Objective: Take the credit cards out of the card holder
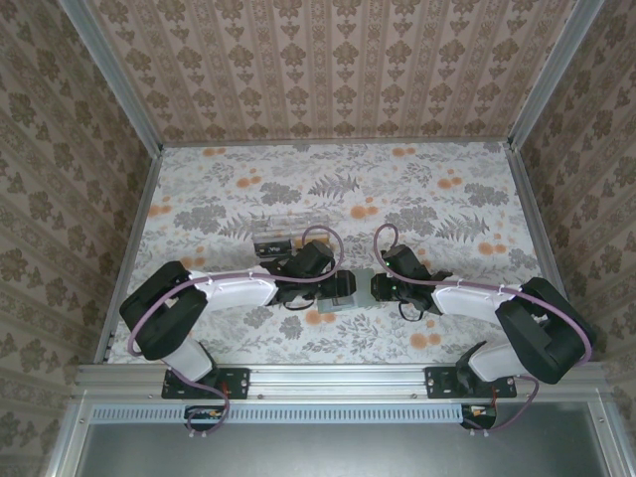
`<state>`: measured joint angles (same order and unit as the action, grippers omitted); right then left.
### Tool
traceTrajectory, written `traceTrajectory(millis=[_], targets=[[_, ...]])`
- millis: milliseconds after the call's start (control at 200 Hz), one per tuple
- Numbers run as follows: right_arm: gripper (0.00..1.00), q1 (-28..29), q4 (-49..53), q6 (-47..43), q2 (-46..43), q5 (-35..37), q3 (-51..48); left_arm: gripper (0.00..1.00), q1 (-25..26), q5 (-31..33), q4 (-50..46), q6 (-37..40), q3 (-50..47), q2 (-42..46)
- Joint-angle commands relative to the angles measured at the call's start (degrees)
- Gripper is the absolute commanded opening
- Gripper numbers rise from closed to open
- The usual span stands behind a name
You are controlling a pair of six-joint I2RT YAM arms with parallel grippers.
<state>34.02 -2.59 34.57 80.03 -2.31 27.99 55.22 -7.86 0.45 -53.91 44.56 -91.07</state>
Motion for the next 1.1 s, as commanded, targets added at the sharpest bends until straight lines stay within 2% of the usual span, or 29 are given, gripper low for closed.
traceTrajectory(millis=[0,50,230,850,1000,1095], targets=[[0.19,0.35,1.99,0.35,1.84,-0.30,-0.30,0.81,0.72,-1.68,2.09,1.35,0.54,-0.72],[0.19,0.34,1.99,0.34,1.80,-0.28,-0.30,0.83,0.69,-1.73,2.25,1.39,0.62,-0.74],[0.19,0.35,1.96,0.33,1.97,-0.41,-0.30,1.00,0.68,-2.17,2.79,1.70,0.46,-0.63],[0.19,0.35,2.26,0.50,1.65,-0.23,-0.30,1.00,0.76,-4.32,6.44,1.98,-0.18,-0.65],[0.19,0.31,4.07,0.87,0.04,2.84,-0.48,1.00,0.59,-2.38,3.47,2.89,-0.30,1.55],[0.19,0.00,6.14,1.07,-5.05,5.44,-0.48,1.00,0.32,-1.34,1.94,3.52,-0.56,3.26]])
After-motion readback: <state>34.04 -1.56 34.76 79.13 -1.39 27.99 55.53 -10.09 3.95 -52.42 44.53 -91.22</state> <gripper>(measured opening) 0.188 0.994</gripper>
